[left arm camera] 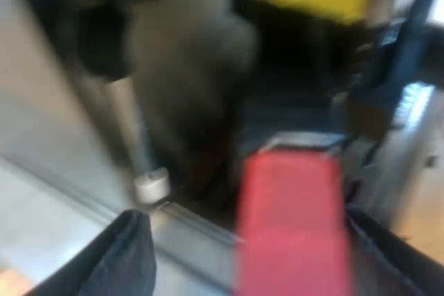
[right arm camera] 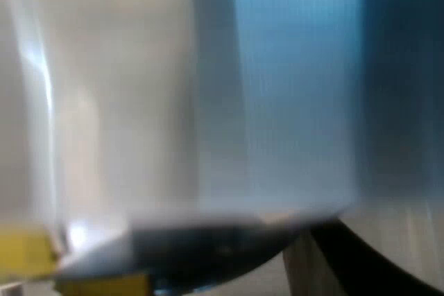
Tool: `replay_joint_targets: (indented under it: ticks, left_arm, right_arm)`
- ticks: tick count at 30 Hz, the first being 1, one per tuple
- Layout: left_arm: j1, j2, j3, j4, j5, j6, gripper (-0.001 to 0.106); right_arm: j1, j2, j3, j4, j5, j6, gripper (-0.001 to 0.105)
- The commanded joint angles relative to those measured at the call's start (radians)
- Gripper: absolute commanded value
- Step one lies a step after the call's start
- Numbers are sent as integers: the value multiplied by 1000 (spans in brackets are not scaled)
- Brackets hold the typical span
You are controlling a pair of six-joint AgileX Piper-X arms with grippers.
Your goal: Put the handle in the coffee machine
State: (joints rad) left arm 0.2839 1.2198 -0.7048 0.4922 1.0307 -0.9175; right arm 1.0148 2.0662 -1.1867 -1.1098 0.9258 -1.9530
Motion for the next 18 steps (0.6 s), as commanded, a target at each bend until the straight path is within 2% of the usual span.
replay_joint_targets:
  ticks: [1, 3, 7, 18]
  left_arm:
    - [49, -14, -19, -7, 0, 1, 58]
    - [80, -14, -30, 6, 8, 1, 58]
    - [137, -23, -69, 34, 85, 0, 58]
    - [150, -65, -157, 144, 92, 3, 58]
  right_arm:
    - [1, -35, -27, -92, -26, -5, 38]
    - [1, -35, -27, -92, -26, -5, 38]
    - [1, -35, -27, -92, -26, -5, 38]
    - [1, -35, -27, -92, -26, -5, 38]
